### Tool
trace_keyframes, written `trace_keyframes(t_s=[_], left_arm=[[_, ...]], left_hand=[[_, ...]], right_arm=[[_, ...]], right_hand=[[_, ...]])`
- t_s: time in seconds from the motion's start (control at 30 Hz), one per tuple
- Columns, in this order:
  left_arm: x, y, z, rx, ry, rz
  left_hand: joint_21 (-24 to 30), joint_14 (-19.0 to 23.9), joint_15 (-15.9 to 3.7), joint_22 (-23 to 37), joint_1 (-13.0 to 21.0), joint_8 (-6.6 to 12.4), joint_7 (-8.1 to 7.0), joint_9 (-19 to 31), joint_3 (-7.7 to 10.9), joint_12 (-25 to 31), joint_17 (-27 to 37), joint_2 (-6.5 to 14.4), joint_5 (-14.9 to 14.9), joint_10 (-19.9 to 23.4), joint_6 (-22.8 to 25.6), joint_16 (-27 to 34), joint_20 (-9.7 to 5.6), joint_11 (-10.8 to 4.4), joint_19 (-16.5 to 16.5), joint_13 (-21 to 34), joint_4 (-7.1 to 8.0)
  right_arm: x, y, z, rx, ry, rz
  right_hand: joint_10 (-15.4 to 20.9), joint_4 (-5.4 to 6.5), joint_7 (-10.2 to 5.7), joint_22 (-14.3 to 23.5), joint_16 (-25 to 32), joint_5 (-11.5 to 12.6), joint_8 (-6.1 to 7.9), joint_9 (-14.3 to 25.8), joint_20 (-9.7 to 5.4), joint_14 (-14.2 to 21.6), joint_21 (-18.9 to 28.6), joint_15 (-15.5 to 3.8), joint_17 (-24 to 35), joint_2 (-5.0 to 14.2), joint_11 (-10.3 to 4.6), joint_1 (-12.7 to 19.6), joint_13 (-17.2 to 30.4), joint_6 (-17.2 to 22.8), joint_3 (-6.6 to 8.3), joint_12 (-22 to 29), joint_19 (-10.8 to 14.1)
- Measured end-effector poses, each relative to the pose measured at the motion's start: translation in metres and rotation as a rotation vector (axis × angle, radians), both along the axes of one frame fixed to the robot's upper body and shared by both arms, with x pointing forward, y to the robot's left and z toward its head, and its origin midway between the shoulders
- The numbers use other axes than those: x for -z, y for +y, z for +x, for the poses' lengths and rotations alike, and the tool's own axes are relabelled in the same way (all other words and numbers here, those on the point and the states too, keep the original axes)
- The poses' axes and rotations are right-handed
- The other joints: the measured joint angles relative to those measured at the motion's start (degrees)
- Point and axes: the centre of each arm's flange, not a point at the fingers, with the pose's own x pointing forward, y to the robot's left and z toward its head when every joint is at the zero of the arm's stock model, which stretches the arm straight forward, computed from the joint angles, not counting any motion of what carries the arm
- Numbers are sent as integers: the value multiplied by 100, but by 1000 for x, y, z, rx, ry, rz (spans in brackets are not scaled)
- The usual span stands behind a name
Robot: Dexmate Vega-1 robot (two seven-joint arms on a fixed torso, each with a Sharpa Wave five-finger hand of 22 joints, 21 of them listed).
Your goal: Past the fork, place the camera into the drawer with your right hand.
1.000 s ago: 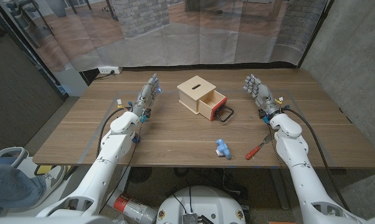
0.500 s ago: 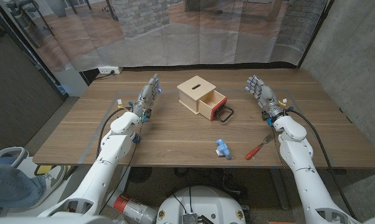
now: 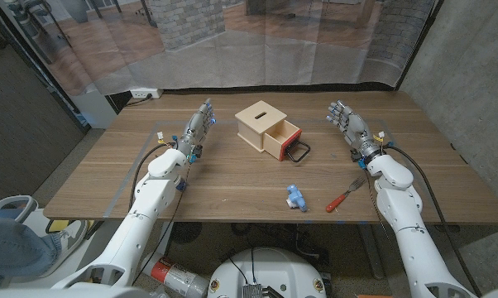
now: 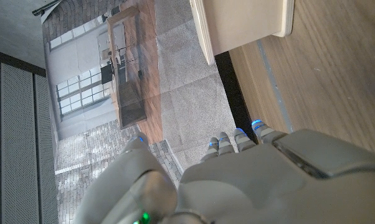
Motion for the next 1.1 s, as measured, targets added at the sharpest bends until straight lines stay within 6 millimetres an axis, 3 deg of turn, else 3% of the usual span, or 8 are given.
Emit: trace_keyframes(t_s=[1.1], left_arm=[[-2, -4, 5, 4, 13, 16]], left_hand=[[-23, 0, 0, 8, 75, 0, 0, 0, 0, 0, -14, 75, 0, 0, 0, 0, 0, 0, 0, 0, 0]], right_arm=[[3, -5, -25, 7, -72, -25]], right_hand=[[175, -111, -123, 0, 0, 23, 44, 0, -2, 133, -60, -92, -3, -60, -91, 106, -1, 123, 13, 25, 166]])
